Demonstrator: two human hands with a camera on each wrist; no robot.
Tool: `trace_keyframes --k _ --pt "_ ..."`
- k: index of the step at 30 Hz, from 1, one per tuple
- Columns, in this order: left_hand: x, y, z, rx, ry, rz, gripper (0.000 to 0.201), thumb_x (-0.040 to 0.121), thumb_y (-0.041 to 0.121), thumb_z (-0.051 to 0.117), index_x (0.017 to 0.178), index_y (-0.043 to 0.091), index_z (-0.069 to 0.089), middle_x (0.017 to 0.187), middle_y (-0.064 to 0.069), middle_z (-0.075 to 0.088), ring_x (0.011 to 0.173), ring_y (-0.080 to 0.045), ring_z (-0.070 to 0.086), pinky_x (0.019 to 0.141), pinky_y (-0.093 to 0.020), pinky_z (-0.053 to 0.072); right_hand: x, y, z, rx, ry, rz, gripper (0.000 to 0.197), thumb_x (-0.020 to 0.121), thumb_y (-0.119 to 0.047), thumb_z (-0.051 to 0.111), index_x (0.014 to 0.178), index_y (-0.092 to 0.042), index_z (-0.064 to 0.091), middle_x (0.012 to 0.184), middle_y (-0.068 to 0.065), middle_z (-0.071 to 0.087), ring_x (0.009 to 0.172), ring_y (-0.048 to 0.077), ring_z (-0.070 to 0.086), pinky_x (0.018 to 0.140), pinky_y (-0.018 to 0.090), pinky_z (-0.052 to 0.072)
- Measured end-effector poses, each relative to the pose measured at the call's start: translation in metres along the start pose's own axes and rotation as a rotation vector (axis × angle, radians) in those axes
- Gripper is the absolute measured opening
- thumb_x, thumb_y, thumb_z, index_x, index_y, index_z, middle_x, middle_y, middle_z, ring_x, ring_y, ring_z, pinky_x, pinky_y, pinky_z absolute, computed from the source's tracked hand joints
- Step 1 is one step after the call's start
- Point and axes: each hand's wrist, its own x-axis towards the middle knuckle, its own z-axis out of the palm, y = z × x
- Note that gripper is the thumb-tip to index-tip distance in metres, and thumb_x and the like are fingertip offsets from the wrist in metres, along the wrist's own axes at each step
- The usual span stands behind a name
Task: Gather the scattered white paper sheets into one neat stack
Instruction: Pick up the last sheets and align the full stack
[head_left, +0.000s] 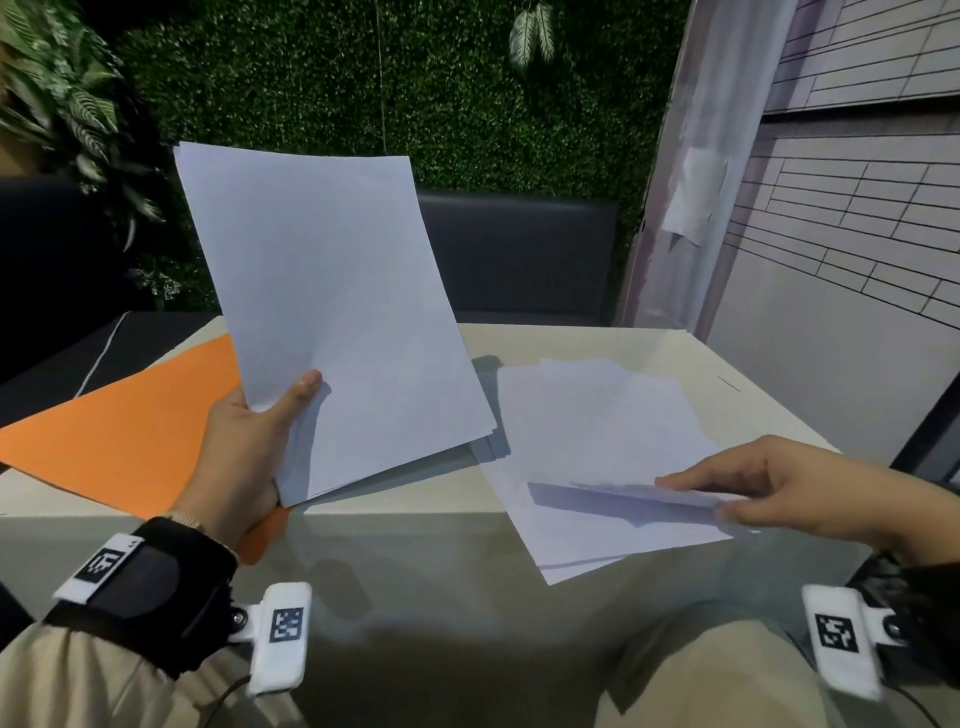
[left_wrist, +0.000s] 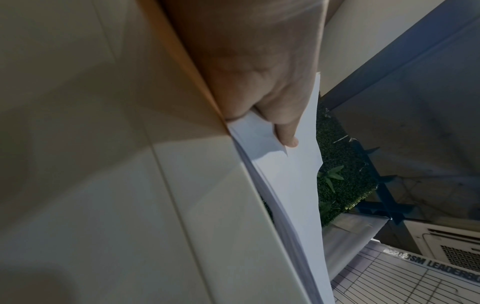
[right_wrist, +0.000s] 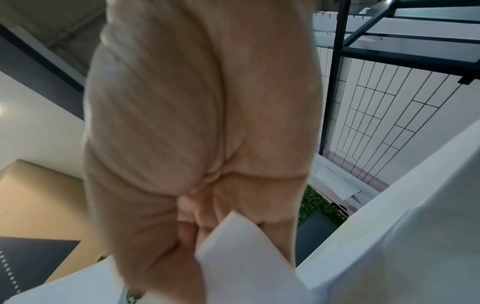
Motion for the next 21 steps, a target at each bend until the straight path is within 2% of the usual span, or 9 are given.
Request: trace_keyframes --k 2,4,7,10,13,15,18,21 --pt "0.0 0.0 0.0 -0.009 0.004 -0.001 0.036 0.103 0.021 0.074 0.138 0.011 0.073 0.136 -0.002 0.079 0.129 -0.022 0.073 0.116 -0.045 0.053 0.002 -0.005 0.002 -0.156 0.116 0.003 0.053 0.103 -0.008 0.059 0.115 -0.057 0.074 0.116 -0.024 0.077 0.11 0.002 0.071 0.103 0.032 0.055" --pt "-0.001 0.001 0.0 -0.013 -0.002 0.002 0.036 0.104 0.021 0.073 0.139 0.012 0.072 0.136 -0.001 0.078 0.128 -0.02 0.073 0.115 -0.042 0.053 0.005 -0.01 0.006 -0.269 0.217 0.005 0.035 0.104 -0.024 0.06 0.105 -0.055 0.076 0.102 -0.026 0.078 0.096 0.002 0.072 0.092 0.035 0.058" --pt "-0.001 0.001 0.0 -0.013 -0.018 0.014 0.036 0.104 0.021 0.073 0.139 0.013 0.072 0.136 0.001 0.078 0.128 -0.016 0.073 0.113 -0.037 0.052 0.011 -0.02 0.021 -0.39 0.31 -0.009 0.014 0.099 -0.044 0.064 0.097 -0.051 0.076 0.094 -0.032 0.074 0.089 -0.004 0.068 0.083 0.029 0.057" --pt "0.0 0.001 0.0 -0.017 -0.019 0.007 0.036 0.104 0.021 0.073 0.139 0.013 0.073 0.137 0.0 0.078 0.129 -0.018 0.072 0.115 -0.039 0.052 0.021 -0.033 0.038 -0.505 0.426 0.015 0.014 0.1 -0.045 0.06 0.098 -0.052 0.072 0.096 -0.029 0.073 0.088 0.002 0.066 0.078 0.027 0.056" --pt "-0.001 0.001 -0.001 -0.001 -0.014 0.0 0.034 0.104 0.021 0.073 0.137 0.014 0.073 0.135 0.001 0.079 0.128 -0.02 0.073 0.115 -0.041 0.052 0.038 -0.041 0.05 -0.612 0.474 0.059 0.021 0.101 -0.036 0.054 0.103 -0.043 0.073 0.1 -0.017 0.077 0.087 0.012 0.067 0.076 0.033 0.058" --pt "-0.001 0.002 0.0 -0.003 -0.018 0.001 0.034 0.104 0.021 0.073 0.137 0.014 0.073 0.135 0.002 0.079 0.129 -0.019 0.072 0.115 -0.04 0.052 0.041 -0.05 0.048 -0.58 0.559 0.028 0.026 0.102 -0.029 0.055 0.107 -0.042 0.076 0.11 -0.012 0.08 0.093 0.017 0.071 0.083 0.034 0.06" --pt "0.0 0.002 -0.001 -0.015 -0.013 0.008 0.034 0.104 0.02 0.073 0.138 0.014 0.073 0.135 0.002 0.079 0.127 -0.018 0.073 0.114 -0.04 0.053 0.027 -0.063 0.047 -0.425 0.664 -0.107 0.034 0.103 -0.021 0.064 0.128 -0.04 0.075 0.132 -0.017 0.072 0.118 0.012 0.069 0.108 0.035 0.052" --pt "0.001 0.0 -0.001 -0.016 -0.005 0.018 0.036 0.104 0.021 0.073 0.139 0.012 0.072 0.137 0.0 0.078 0.13 -0.02 0.072 0.116 -0.043 0.052 0.013 -0.056 0.064 -0.366 0.542 -0.204 0.047 0.098 -0.01 0.069 0.126 -0.048 0.073 0.135 -0.024 0.069 0.126 0.007 0.066 0.119 0.037 0.046"
